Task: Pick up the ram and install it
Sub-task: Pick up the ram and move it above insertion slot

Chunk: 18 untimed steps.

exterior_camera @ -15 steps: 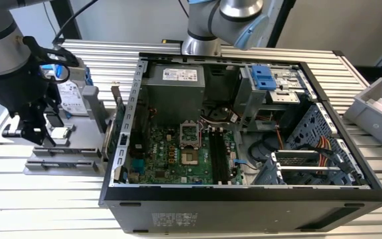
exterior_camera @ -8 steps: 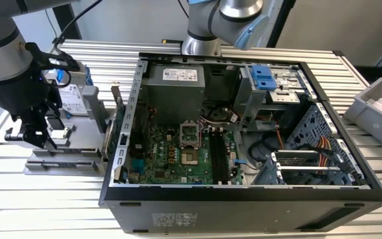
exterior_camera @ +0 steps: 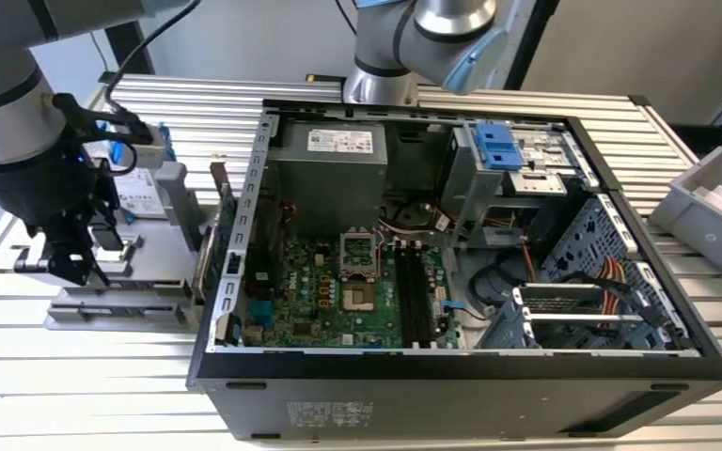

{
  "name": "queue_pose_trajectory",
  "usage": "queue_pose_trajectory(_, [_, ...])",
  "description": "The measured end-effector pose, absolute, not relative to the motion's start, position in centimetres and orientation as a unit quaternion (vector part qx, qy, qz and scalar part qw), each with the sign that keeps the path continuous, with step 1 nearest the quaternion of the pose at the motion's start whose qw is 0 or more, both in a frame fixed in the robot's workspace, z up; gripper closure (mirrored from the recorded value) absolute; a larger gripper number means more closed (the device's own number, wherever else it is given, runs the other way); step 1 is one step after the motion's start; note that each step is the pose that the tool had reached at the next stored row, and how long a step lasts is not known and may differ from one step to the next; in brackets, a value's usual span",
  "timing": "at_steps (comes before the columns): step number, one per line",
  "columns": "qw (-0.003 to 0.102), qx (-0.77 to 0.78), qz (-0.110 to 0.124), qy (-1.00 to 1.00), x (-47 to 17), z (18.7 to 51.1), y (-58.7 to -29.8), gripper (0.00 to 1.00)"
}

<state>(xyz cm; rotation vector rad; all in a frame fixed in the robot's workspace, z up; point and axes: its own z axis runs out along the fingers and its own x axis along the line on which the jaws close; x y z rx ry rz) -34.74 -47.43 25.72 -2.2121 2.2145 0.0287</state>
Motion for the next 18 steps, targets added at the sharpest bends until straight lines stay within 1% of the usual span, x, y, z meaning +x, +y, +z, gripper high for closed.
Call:
queue_pose_trajectory(11, [0.005, -0.700, 0.009, 0.714, -35.1, 24.1, -47.8, 0.00])
queue_pose_trajectory(18, [0.005, -0.697, 0.008, 0.717, -35.1, 23.3, -48.6, 0.00])
